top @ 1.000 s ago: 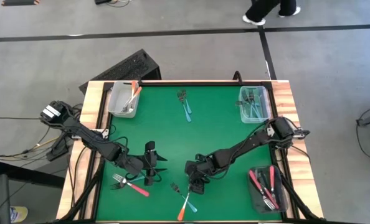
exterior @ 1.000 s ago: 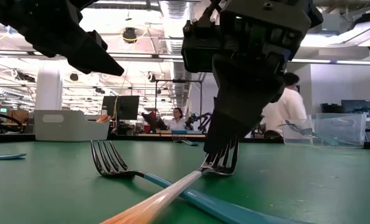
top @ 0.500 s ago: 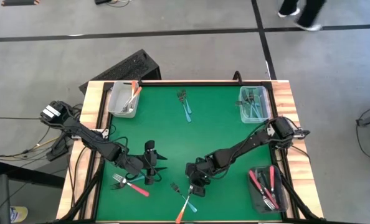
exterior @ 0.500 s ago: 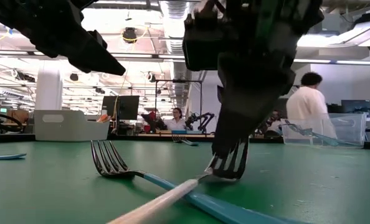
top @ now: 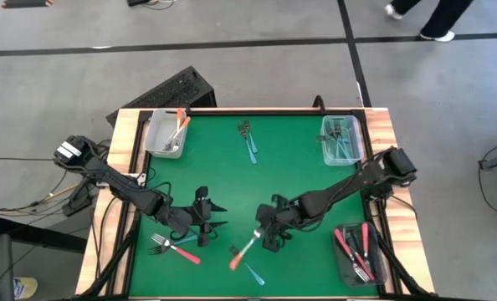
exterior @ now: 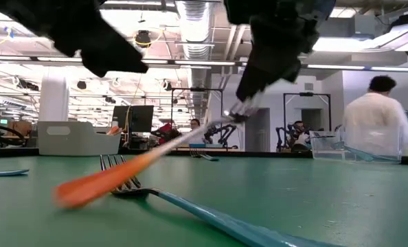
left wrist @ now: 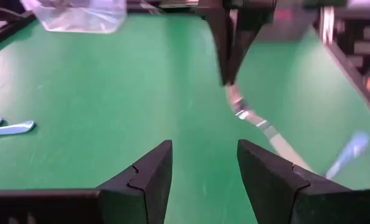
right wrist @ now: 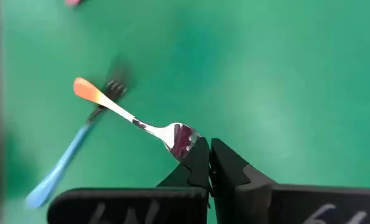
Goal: Sort silverware by color (type)
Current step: Put the orange fork into the white bin
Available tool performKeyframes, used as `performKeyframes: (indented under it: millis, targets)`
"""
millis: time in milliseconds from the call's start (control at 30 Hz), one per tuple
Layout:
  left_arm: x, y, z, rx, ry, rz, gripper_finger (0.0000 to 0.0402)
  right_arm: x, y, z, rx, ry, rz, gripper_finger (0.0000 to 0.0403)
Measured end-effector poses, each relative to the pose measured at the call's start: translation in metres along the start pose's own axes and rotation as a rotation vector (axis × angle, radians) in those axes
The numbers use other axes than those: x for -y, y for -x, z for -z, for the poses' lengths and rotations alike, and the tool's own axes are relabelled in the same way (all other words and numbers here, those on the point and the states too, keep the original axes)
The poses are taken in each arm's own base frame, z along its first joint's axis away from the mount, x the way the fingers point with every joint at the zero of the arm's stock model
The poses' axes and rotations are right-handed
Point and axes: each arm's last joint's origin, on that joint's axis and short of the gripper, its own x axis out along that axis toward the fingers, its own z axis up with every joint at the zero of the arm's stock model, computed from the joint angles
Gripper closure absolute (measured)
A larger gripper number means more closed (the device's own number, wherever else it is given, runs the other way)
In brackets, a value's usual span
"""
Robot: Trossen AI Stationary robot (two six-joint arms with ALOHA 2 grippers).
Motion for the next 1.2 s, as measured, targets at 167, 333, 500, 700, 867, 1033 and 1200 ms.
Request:
performKeyframes:
  millis: [167, 333, 500, 700, 867, 1033, 1200]
  targets:
    - [-0.008, -0.011, -0.006, 0.032, 0.081, 0.022, 0.0233, 0.008, 0.018, -0.010, 0.132, -0.026, 0.131, 0.0386]
    - [-0.014, -0.027, -0.004, 0.019, 0.113, 0.103, 0.0233, 0.012, 0.025, -0.013, 0.208, -0.032, 0.227, 0.0386]
    - [-0.023, -0.041, -0.002, 0.029, 0.138, 0.097, 0.0233, 0.013, 0.028, -0.016, 0.252, 0.011, 0.270, 0.0386]
    - [-0.032, -0.062, -0.002, -0.008, 0.151, 0.093, 0.0233, 0.012, 0.028, -0.020, 0.296, 0.056, 0.298, 0.0386]
    - [-0.034, -0.077, -0.001, -0.032, 0.128, 0.093, 0.0234, 0.011, 0.028, -0.021, 0.311, 0.080, 0.309, 0.0386]
    - [-0.033, -0.083, -0.001, -0.043, 0.059, 0.091, 0.0284, 0.011, 0.028, -0.021, 0.312, 0.081, 0.309, 0.0386]
    - [-0.034, -0.084, -0.002, -0.056, 0.049, 0.119, 0.0379, 0.010, 0.029, -0.022, 0.315, 0.086, 0.307, 0.0386]
